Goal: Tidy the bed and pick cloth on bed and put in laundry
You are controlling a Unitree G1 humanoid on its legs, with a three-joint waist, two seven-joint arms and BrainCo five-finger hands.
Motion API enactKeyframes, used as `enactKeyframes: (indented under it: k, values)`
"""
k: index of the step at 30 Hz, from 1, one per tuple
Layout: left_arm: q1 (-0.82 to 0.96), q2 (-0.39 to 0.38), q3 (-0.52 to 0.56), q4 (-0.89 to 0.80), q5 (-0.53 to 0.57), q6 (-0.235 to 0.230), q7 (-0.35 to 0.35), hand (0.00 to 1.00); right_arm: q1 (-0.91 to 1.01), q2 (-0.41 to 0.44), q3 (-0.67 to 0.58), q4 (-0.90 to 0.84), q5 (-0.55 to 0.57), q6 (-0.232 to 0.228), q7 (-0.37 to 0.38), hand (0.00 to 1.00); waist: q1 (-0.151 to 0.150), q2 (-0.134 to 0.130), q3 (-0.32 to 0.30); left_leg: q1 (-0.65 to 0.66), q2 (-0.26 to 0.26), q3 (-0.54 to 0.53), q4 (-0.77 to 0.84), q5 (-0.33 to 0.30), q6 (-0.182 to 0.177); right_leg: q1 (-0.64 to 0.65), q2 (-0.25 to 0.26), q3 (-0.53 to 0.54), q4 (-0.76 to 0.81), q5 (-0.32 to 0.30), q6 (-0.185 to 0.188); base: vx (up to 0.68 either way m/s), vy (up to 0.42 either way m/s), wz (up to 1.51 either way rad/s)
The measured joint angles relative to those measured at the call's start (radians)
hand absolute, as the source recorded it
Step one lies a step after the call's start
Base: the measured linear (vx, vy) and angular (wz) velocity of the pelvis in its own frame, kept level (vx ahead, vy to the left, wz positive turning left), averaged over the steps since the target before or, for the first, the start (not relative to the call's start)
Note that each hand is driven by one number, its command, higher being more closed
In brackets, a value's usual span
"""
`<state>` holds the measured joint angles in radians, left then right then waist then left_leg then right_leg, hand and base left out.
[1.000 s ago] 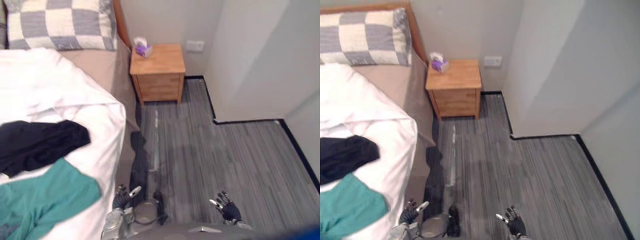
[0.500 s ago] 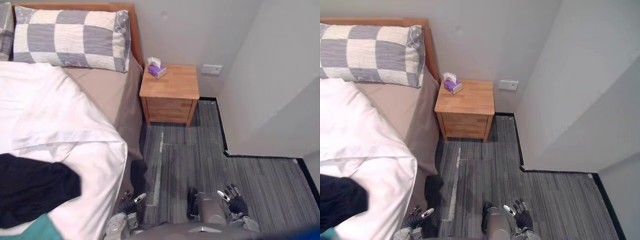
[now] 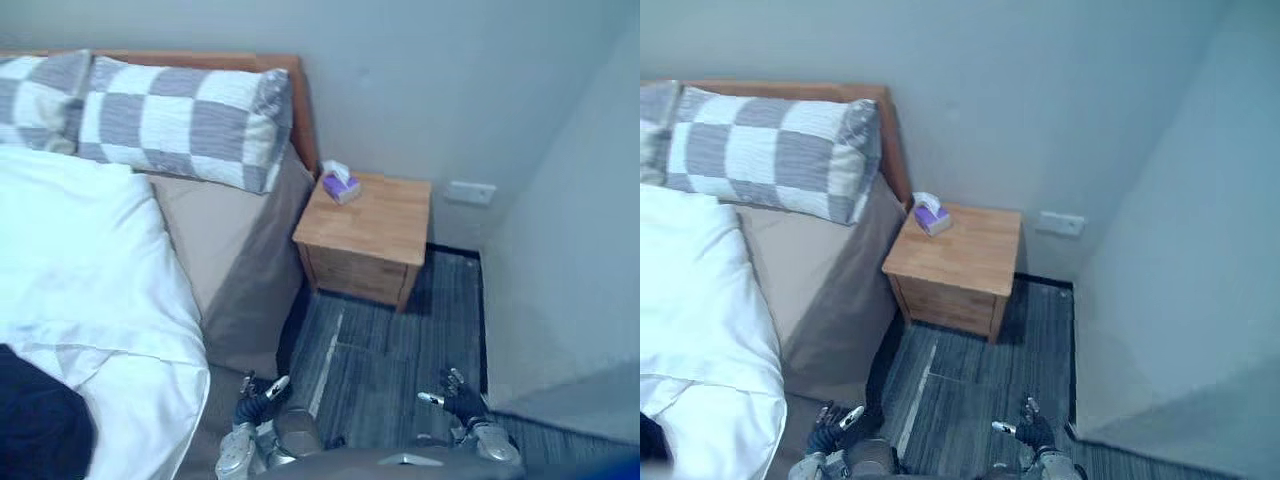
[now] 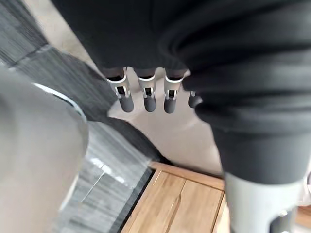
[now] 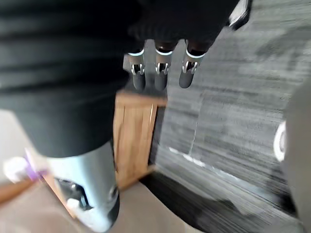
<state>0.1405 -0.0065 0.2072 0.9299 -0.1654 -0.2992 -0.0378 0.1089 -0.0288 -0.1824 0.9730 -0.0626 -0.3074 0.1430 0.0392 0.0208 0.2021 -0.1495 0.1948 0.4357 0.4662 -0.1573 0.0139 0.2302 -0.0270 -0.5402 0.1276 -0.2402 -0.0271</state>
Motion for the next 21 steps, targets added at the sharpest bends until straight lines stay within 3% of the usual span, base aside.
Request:
enactKeyframes:
  k: [1, 2, 3, 4, 5, 6, 7, 8, 10, 11, 12, 13, 14, 15, 17, 18, 19, 21]
  values:
    - [0.000, 0.006, -0.014, 0.002, 0.000, 0.001, 0.000, 0.00, -0.001, -0.001, -0.005, 0.005, -0.001, 0.001, 0.000, 0.00, -0.005, -0.009, -0.007, 0.004, -0.008, 0.059, -0.028, 0.005, 0.030, 0.005, -0.005, -0.030, -0.004, -0.004, 0.008, 0.40, -0.086, 2.37]
    - [-0.001, 0.036, -0.051, 0.005, 0.001, 0.003, 0.000, 0.00, 0.001, 0.008, -0.018, 0.018, -0.001, 0.002, -0.002, 0.00, -0.028, -0.033, -0.026, 0.013, -0.056, 0.147, -0.121, 0.048, 0.102, 0.004, -0.032, -0.136, 0.013, 0.002, 0.027, 0.39, -0.096, 2.17]
    - [0.000, 0.047, -0.064, 0.007, 0.002, 0.009, 0.000, 0.00, 0.009, 0.012, -0.027, 0.027, 0.000, 0.003, -0.007, 0.00, -0.032, -0.045, -0.028, 0.028, -0.080, 0.188, -0.173, 0.077, 0.142, -0.001, -0.050, -0.189, 0.057, 0.010, 0.047, 0.44, -0.092, 2.31]
    - [-0.004, 0.042, -0.072, 0.009, -0.004, 0.016, 0.003, 0.00, 0.008, 0.005, -0.043, 0.028, -0.001, 0.005, -0.011, 0.00, -0.030, -0.035, -0.027, 0.041, -0.083, 0.189, -0.220, 0.102, 0.151, -0.037, -0.077, -0.220, 0.176, 0.010, 0.069, 0.32, -0.054, 1.64]
    - [-0.010, 0.037, -0.069, 0.012, -0.010, 0.030, 0.002, 0.00, -0.001, -0.009, -0.044, 0.027, 0.000, 0.004, -0.017, 0.00, -0.027, 0.002, -0.018, 0.059, -0.072, 0.135, -0.269, 0.118, 0.129, -0.087, -0.102, -0.232, 0.277, -0.032, 0.087, 0.26, -0.046, 1.51]
    - [-0.016, 0.033, -0.060, 0.038, -0.014, 0.035, 0.002, 0.00, -0.004, -0.011, -0.042, 0.024, 0.000, 0.001, -0.021, 0.00, -0.026, 0.002, -0.015, 0.082, -0.082, 0.089, -0.299, 0.132, 0.107, -0.059, -0.094, -0.224, 0.072, -0.030, 0.107, 0.21, -0.110, 1.27]
    - [-0.022, 0.038, -0.056, 0.050, -0.020, 0.036, 0.002, 0.00, -0.009, -0.007, -0.043, 0.029, -0.001, 0.002, -0.024, 0.00, -0.019, -0.023, -0.018, 0.102, -0.116, 0.077, -0.320, 0.133, 0.087, -0.030, -0.118, -0.223, -0.088, 0.098, 0.093, 0.26, -0.193, 1.11]
    - [-0.036, 0.048, -0.061, 0.073, -0.014, 0.039, 0.002, 0.00, -0.017, -0.003, -0.042, 0.047, -0.002, 0.005, -0.026, 0.00, -0.024, -0.026, -0.018, 0.135, -0.128, 0.059, -0.355, 0.109, 0.049, -0.012, -0.148, -0.255, -0.073, 0.143, 0.058, 0.20, -0.167, 0.90]
    - [-0.034, 0.031, -0.091, 0.113, -0.006, 0.058, 0.005, 0.00, -0.013, -0.032, -0.043, 0.064, -0.009, 0.008, -0.032, 0.00, -0.025, 0.015, -0.047, 0.186, -0.130, 0.037, -0.443, 0.116, 0.030, -0.040, -0.195, -0.265, 0.120, 0.113, 0.099, 0.16, -0.028, 0.76]
    - [-0.033, 0.024, -0.092, 0.113, 0.005, 0.067, 0.013, 0.00, -0.020, -0.037, -0.048, 0.058, -0.017, 0.017, -0.031, 0.00, -0.027, 0.024, -0.053, 0.207, -0.143, -0.010, -0.466, 0.115, 0.028, -0.081, -0.262, -0.233, 0.313, 0.090, 0.101, 0.18, -0.036, 0.87]
    - [-0.034, 0.035, -0.108, 0.113, 0.019, 0.080, 0.020, 0.00, -0.022, -0.032, -0.050, 0.055, -0.020, 0.023, -0.031, 0.00, -0.032, 0.012, -0.051, 0.230, -0.160, -0.068, -0.472, 0.120, 0.039, -0.125, -0.329, -0.173, 0.499, 0.098, 0.095, 0.19, -0.080, 1.16]
    - [-0.038, 0.045, -0.134, 0.113, 0.021, 0.087, 0.024, 0.00, -0.023, -0.031, -0.052, 0.053, -0.019, 0.024, -0.031, 0.00, -0.043, 0.012, -0.051, 0.239, -0.165, -0.111, -0.470, 0.120, 0.039, -0.156, -0.343, -0.116, 0.576, 0.076, 0.095, 0.24, -0.169, 1.54]
    - [-0.046, 0.066, -0.150, 0.114, 0.022, 0.100, 0.025, 0.00, -0.027, -0.024, -0.039, 0.053, -0.020, 0.028, -0.030, 0.00, -0.056, 0.007, -0.045, 0.234, -0.156, -0.182, -0.459, 0.126, 0.036, -0.175, -0.307, -0.041, 0.562, 0.004, 0.113, 0.26, -0.213, 1.88]
    - [-0.052, 0.068, -0.148, 0.115, 0.019, 0.108, 0.036, 0.00, -0.028, -0.021, -0.020, 0.043, -0.019, 0.026, -0.028, 0.00, -0.060, 0.006, -0.039, 0.229, -0.136, -0.252, -0.458, 0.138, 0.019, -0.196, -0.236, 0.041, 0.495, -0.042, 0.108, 0.23, -0.238, 1.90]
    - [-0.054, 0.071, -0.148, 0.113, 0.010, 0.115, 0.038, 0.00, -0.027, -0.020, 0.003, 0.045, -0.019, 0.021, -0.029, 0.00, -0.053, -0.009, -0.035, 0.214, -0.132, -0.351, -0.451, 0.153, -0.007, -0.204, -0.171, 0.142, 0.325, -0.043, 0.113, 0.14, -0.231, 1.74]
    - [-0.057, 0.084, -0.149, 0.112, 0.008, 0.115, 0.038, 0.00, -0.027, -0.017, 0.008, 0.051, -0.019, 0.018, -0.029, 0.00, -0.050, -0.035, -0.031, 0.213, -0.157, -0.387, -0.452, 0.160, -0.021, -0.195, -0.165, 0.196, 0.217, 0.018, 0.112, 0.09, -0.278, 1.91]
    - [-0.067, 0.099, -0.145, 0.118, -0.003, 0.120, 0.040, 0.00, -0.033, -0.010, 0.018, 0.074, -0.015, 0.013, -0.028, 0.00, -0.050, -0.066, -0.024, 0.215, -0.183, -0.451, -0.480, 0.166, -0.040, -0.153, -0.171, 0.223, 0.171, -0.001, 0.100, 0.07, -0.278, 1.48]
    - [-0.053, 0.067, -0.145, 0.105, -0.011, 0.109, 0.042, 0.00, -0.034, -0.034, 0.017, 0.084, 0.002, 0.004, -0.030, 0.00, -0.028, -0.017, -0.026, 0.214, -0.150, -0.495, -0.526, 0.195, -0.059, -0.150, -0.122, 0.258, 0.175, 0.005, 0.101, 0.05, -0.232, 1.01]
